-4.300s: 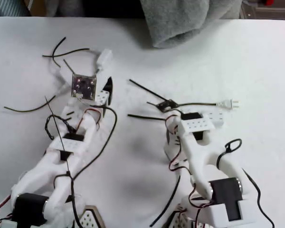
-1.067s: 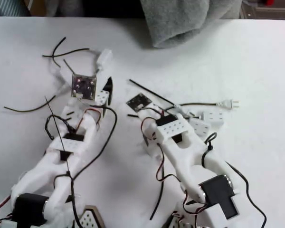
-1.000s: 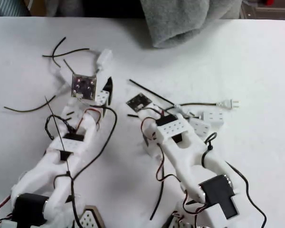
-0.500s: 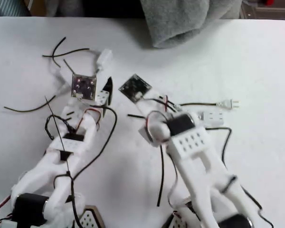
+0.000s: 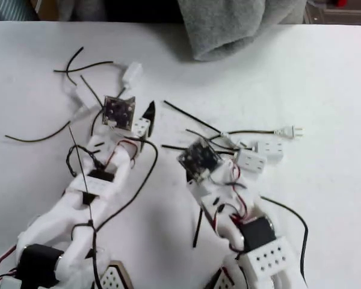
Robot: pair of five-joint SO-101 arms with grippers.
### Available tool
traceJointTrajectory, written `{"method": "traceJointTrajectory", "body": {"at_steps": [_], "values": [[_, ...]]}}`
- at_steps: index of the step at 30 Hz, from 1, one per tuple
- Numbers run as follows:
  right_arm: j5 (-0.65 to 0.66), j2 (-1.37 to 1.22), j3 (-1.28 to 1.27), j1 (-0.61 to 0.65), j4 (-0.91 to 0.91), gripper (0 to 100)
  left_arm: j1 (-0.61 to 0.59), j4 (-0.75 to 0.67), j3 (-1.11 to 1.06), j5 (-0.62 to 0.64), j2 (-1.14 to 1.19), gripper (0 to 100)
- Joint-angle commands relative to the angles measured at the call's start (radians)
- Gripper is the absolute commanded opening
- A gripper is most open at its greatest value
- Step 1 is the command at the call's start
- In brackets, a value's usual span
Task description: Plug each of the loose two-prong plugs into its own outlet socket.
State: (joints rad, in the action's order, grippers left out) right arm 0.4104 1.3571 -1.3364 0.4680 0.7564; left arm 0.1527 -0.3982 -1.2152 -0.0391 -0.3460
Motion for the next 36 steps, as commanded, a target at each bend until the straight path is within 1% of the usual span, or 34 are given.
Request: {"method": "traceJointTrajectory", "body": {"at_steps": [1,4,9,12,16,18,21,27,31,33,36], "values": [[0.000,0.189,-0.143,-0.010,-0.110,1.9,0.044,-0.002,0.040,-0.012,-0.002,17],[0.000,0.280,-0.229,-0.008,-0.165,1.9,0.102,-0.005,0.054,-0.012,-0.008,17],[0.000,0.378,-0.310,-0.012,-0.200,1.9,0.189,0.002,0.127,-0.012,-0.008,17],[0.000,0.404,-0.356,-0.013,-0.245,1.9,0.255,0.003,0.157,-0.012,-0.008,17],[-0.002,0.404,-0.358,-0.013,-0.252,1.9,0.348,0.006,0.153,-0.012,-0.008,17],[-0.002,0.407,-0.358,-0.013,-0.252,1.9,0.380,0.044,0.149,-0.012,-0.007,17],[-0.002,0.409,-0.358,-0.013,-0.252,1.9,0.384,0.095,0.164,-0.012,-0.008,17],[-0.002,0.409,-0.325,-0.013,-0.222,1.9,0.384,0.150,0.161,-0.014,-0.001,17],[-0.002,0.406,-0.328,-0.013,-0.223,1.9,0.352,0.144,0.187,-0.014,-0.016,17],[0.000,0.401,-0.330,-0.013,-0.225,1.9,0.328,0.152,0.204,-0.006,-0.045,17],[0.002,0.406,-0.344,-0.013,-0.237,1.9,0.323,0.164,0.193,-0.006,-0.120,17]]}}
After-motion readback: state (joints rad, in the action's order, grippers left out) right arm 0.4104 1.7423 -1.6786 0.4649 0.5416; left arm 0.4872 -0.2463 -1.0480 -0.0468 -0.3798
